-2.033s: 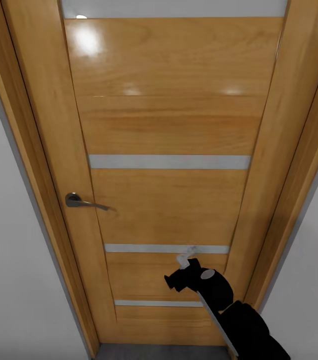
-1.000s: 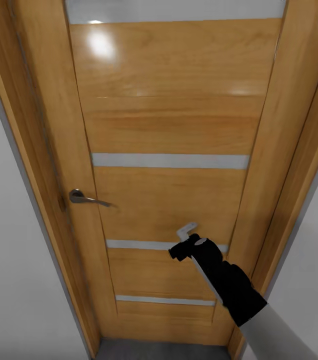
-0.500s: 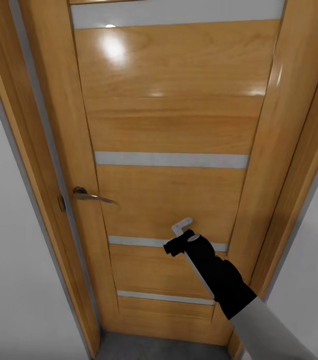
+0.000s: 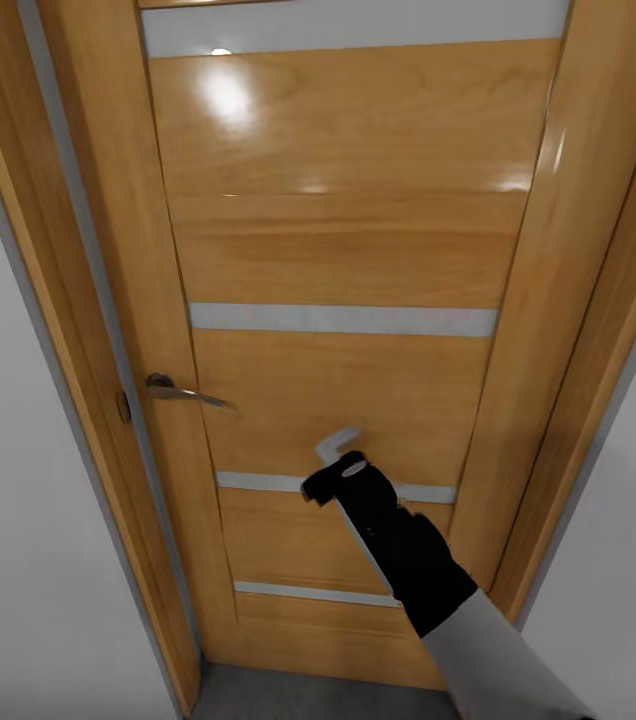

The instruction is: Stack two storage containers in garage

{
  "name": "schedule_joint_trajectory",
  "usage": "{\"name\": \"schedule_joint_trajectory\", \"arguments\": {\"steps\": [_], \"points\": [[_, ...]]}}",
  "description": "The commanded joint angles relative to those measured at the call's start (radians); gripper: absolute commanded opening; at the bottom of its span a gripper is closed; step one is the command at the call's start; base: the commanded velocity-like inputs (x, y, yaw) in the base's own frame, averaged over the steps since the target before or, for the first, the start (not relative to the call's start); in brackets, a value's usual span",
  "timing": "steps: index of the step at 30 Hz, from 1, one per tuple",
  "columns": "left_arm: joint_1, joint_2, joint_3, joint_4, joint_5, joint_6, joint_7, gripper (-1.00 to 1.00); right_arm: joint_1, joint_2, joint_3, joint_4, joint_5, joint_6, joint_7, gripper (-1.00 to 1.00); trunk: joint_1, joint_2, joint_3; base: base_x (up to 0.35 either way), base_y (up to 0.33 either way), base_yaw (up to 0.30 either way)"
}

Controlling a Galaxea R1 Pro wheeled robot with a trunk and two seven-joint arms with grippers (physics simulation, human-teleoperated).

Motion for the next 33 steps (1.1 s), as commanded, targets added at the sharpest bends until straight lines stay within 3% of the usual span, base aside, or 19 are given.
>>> {"name": "schedule_joint_trajectory", "arguments": {"steps": [1,5,11,15,18,22,33], "points": [[0.0,0.0,0.0,0.0,0.007,-0.001,0.0,1.0,-0.021,0.0,0.001,0.031,0.007,0.001,-0.002,1.0,0.0,-0.001,-0.001,0.0,0.0,0.0],[0.001,0.0,0.0,0.0,0.006,-0.001,0.0,1.0,-0.138,0.0,0.0,0.213,0.011,-0.048,-0.005,1.0,0.0,-0.001,-0.001,0.0,0.0,0.0],[0.0,0.0,0.0,0.0,0.006,-0.001,0.0,1.0,-0.24,0.0,0.0,0.336,0.01,-0.078,-0.052,1.0,0.0,-0.001,-0.001,0.0,0.0,0.0],[0.0,0.0,0.0,0.0,0.006,-0.001,0.0,1.0,-0.246,0.0,0.0,0.328,0.013,-0.074,-0.064,1.0,0.0,-0.001,-0.001,0.0,0.0,0.0],[0.001,0.0,0.0,0.0,0.007,-0.001,0.0,1.0,-0.247,0.0,0.002,0.289,0.017,-0.028,-0.104,1.0,0.0,-0.001,-0.001,0.0,0.0,0.0],[0.001,0.0,0.0,0.0,0.007,-0.001,0.0,1.0,-0.303,0.0,0.005,0.307,0.013,0.011,-0.158,1.0,0.0,-0.001,-0.001,0.0,0.0,0.0],[0.001,0.0,0.0,0.0,0.006,-0.001,0.0,1.0,-0.317,0.0,0.016,0.307,0.015,0.005,-0.162,1.0,0.0,-0.001,-0.001,0.0,0.0,0.0]]}}
